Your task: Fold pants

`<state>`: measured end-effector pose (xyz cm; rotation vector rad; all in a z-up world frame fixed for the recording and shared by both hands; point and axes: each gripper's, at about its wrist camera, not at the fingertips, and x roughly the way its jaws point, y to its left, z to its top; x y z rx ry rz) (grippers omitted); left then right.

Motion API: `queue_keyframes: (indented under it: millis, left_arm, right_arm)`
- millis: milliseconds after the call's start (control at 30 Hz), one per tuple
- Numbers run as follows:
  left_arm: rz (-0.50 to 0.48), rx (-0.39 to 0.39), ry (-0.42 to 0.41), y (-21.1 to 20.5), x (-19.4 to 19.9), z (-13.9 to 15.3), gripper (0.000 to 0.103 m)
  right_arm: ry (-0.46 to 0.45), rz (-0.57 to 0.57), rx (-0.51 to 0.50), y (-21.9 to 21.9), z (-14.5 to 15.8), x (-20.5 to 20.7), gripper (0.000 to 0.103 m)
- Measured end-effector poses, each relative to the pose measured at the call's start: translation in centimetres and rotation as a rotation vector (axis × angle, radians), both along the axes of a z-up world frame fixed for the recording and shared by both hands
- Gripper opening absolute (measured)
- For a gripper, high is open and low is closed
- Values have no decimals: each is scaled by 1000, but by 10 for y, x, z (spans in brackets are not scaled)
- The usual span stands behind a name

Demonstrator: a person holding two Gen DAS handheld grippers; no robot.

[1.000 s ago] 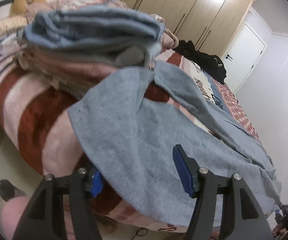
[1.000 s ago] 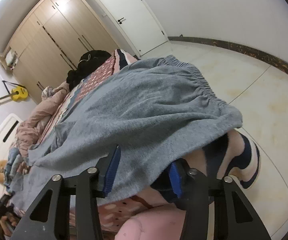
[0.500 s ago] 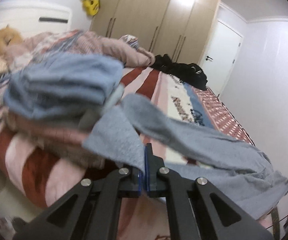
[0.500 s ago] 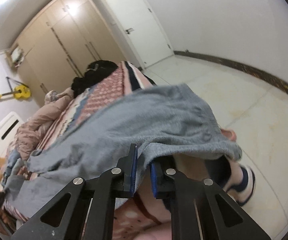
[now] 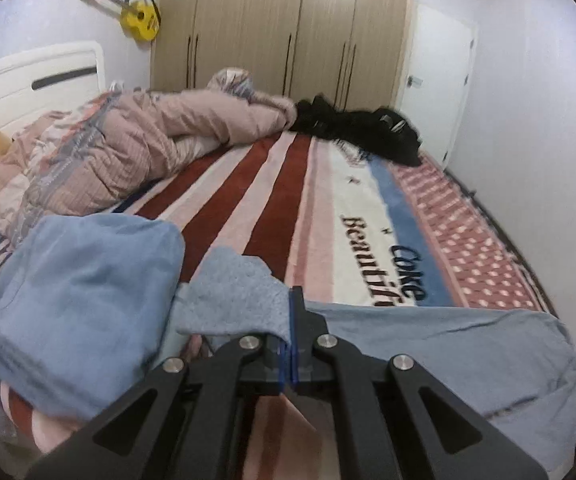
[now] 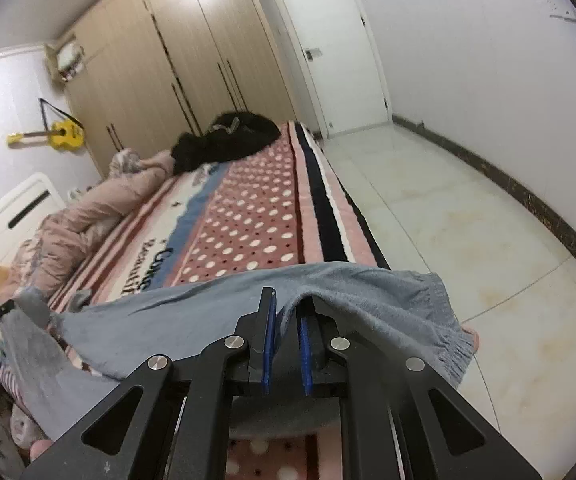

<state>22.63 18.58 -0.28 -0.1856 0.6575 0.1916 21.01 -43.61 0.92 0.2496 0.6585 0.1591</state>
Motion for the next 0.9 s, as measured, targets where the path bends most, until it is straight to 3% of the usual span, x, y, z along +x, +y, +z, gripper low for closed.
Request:
queue_keyframes:
  millis: [133, 300, 400, 633, 700, 767, 900]
  left_arm:
    - [54, 50, 104, 12, 46, -18, 0]
    - [102, 47, 204, 26, 83, -41, 0]
    - [107, 57, 252, 30, 103, -54, 0]
    - [149, 12, 329, 36, 142, -80, 4]
    - [171, 57, 331, 33, 146, -79, 13]
    - [193, 108, 318, 32, 146, -74, 58]
    - [139, 107, 255, 26, 132, -53, 61]
  right_arm:
    - [53, -27, -45, -1, -4, 42, 5]
    - [114, -83, -116, -5, -21, 95, 4]
    - [153, -83, -110, -8, -33, 121, 4]
    - [172, -14, -137, 14, -51, 145, 5]
    - [177, -2, -154, 14, -55, 144, 6]
    - [180, 15, -168, 17, -57, 144, 7]
    - [194, 62, -190, 15, -59, 138, 9]
